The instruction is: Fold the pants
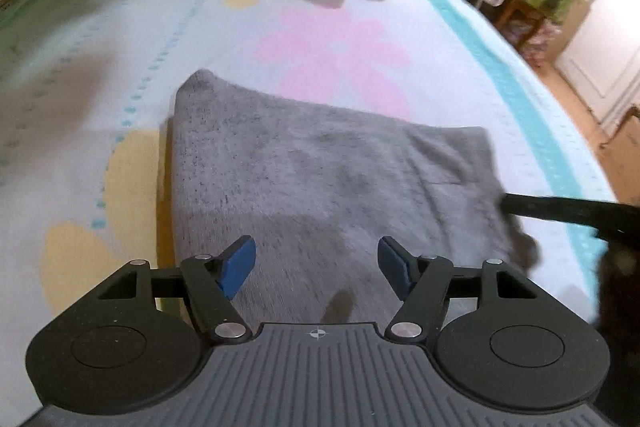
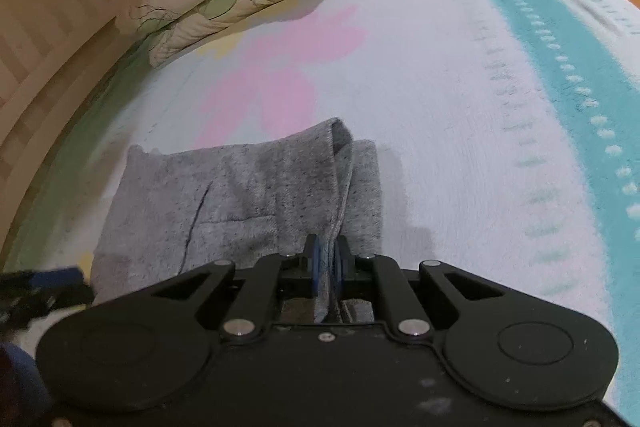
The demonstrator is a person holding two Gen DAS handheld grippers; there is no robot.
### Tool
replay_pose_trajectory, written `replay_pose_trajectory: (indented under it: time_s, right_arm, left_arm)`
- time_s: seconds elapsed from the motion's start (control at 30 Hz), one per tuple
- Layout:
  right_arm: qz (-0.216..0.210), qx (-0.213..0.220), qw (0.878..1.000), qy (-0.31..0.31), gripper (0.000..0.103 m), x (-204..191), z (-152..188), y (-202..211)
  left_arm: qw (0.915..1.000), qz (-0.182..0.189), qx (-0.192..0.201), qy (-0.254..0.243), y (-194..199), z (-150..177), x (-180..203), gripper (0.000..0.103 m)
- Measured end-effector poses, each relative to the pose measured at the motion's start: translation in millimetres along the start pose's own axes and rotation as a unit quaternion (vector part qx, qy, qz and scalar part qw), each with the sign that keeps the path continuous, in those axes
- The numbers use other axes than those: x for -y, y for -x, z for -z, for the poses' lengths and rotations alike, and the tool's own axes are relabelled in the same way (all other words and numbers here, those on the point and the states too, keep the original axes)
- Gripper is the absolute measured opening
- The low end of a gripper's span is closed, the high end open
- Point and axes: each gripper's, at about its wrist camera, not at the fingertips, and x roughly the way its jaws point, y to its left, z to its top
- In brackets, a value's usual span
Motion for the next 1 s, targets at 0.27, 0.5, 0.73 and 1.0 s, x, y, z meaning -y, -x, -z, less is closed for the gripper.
replay_pose_trajectory:
  time_s: [0.27, 0.5, 0.73, 1.0]
  right_arm:
    - [0.061, 0.030, 0.998, 0.012, 0.014, -1, -9, 13]
    - [0.044, 0.071, 0.994, 0.066, 0.024, -37, -22, 15]
    - [0.054, 0.033, 0.994, 0.092, 0.024, -53, -25, -30]
    - [0.103, 0.007, 0.987, 0.122, 0.029, -65, -34, -56]
  left_arm:
    - [0.9986, -0.015, -0.048, -0.016, -39, 5, 11, 0.088]
    - [0.9987, -0.018, -0.046, -0.014, -41, 9, 15, 0.092]
    - [0.9985, -0.016, -0.051, -0.012, -44, 5, 15, 0.093]
    - [0.9984, -0.017, -0.052, -0.013, -51, 3, 19, 0.101]
